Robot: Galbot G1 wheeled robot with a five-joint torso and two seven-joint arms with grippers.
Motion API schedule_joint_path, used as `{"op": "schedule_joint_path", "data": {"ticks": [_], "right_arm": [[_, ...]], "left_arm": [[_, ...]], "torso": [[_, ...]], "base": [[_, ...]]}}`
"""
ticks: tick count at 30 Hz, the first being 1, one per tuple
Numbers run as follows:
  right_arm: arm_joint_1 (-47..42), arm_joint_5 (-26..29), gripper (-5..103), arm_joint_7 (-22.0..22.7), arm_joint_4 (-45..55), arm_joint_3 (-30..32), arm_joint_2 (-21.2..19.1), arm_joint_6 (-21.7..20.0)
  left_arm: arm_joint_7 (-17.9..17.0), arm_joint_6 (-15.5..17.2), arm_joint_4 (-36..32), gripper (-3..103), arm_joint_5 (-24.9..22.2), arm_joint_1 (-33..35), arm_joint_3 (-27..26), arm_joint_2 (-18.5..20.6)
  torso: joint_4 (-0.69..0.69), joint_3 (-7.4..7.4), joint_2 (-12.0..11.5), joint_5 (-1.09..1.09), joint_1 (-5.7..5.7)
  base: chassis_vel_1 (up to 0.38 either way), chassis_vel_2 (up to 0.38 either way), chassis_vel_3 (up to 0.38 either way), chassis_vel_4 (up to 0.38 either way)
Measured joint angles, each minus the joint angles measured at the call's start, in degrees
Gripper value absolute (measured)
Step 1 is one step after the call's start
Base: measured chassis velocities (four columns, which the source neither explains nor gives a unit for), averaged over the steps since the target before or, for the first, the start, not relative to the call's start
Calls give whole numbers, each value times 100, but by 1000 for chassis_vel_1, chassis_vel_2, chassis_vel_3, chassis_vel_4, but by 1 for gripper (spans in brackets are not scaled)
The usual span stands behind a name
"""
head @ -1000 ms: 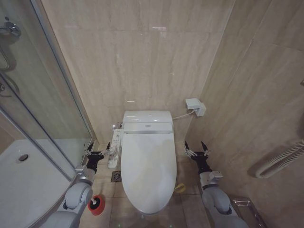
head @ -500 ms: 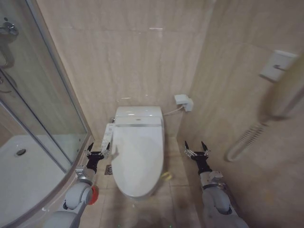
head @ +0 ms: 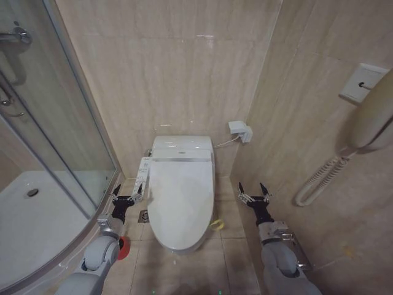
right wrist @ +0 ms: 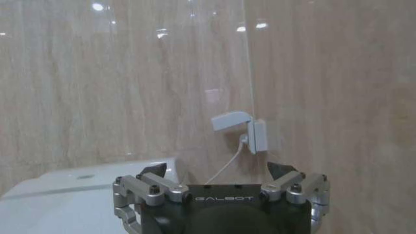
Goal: Open the toilet lid, clean the toilet bowl with a toilet brush, close the toilet lid, and flush.
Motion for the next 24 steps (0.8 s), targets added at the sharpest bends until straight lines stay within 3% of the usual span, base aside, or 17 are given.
{"op": "schedule_joint_path", "data": {"ticks": [24], "right_arm": [[-2, 0, 100, 0, 0, 1, -1, 0]], "left_arm": [[1, 0, 0, 100, 0, 2, 1, -1]], "torso": [[-2, -1, 1, 1, -4]], "base": [[50, -65, -57, 62]]}}
